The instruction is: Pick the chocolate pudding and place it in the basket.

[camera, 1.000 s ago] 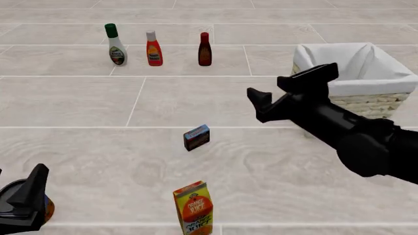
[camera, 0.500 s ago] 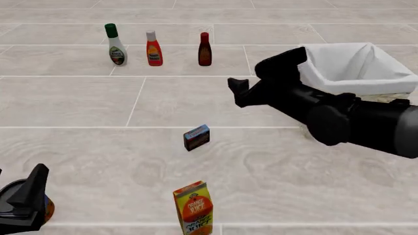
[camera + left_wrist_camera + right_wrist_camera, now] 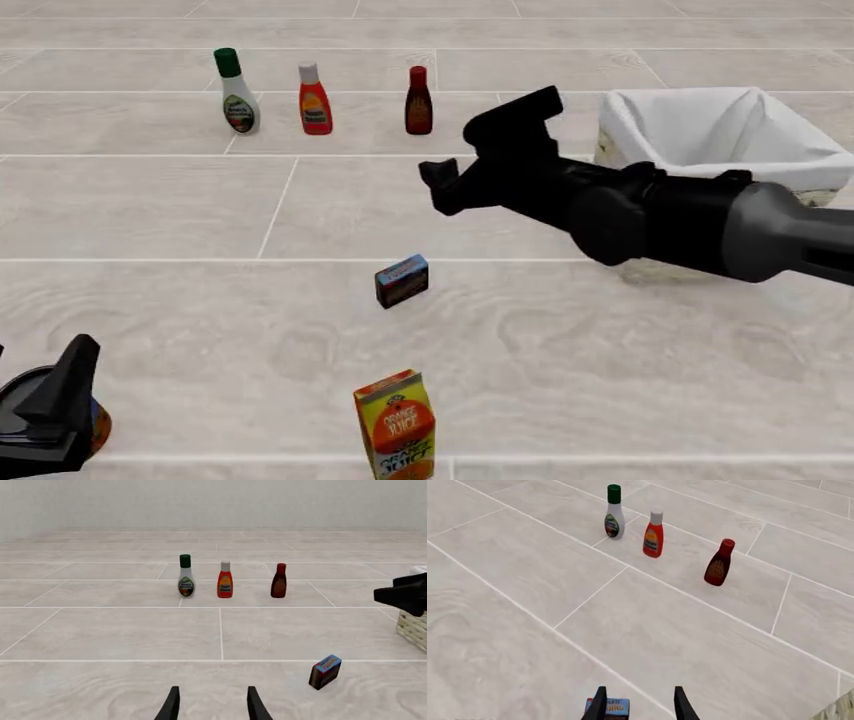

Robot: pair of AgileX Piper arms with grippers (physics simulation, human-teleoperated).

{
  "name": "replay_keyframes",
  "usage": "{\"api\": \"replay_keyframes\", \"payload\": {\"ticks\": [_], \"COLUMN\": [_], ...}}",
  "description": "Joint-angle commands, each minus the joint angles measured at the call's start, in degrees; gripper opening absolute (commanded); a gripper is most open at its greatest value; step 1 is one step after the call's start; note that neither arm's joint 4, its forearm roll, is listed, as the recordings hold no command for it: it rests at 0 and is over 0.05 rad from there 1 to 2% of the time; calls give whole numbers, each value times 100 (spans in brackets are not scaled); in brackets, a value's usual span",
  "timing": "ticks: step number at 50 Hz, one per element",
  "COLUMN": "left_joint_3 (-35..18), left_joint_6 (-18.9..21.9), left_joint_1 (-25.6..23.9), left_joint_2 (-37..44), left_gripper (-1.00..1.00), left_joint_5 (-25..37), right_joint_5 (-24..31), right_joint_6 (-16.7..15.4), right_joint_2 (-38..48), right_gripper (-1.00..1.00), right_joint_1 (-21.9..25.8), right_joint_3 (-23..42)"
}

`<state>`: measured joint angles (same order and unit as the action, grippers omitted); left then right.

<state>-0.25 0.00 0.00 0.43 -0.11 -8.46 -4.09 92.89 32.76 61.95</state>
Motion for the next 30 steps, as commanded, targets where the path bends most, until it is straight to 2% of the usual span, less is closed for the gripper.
{"api": "replay_keyframes", "payload": {"ticks": [1, 30], "left_joint_3": [0, 0], "left_joint_6": [0, 0], "left_joint_1": [0, 0], "left_joint_2": [0, 0], "left_gripper": [100, 100], "left_joint_5": [0, 0], "right_joint_5": [286, 884], "right_joint_6": [5, 252], "right_joint_2": [263, 1082], "right_gripper": [100, 100], "right_joint_1": [190, 212], "right_joint_3": [394, 1287]}}
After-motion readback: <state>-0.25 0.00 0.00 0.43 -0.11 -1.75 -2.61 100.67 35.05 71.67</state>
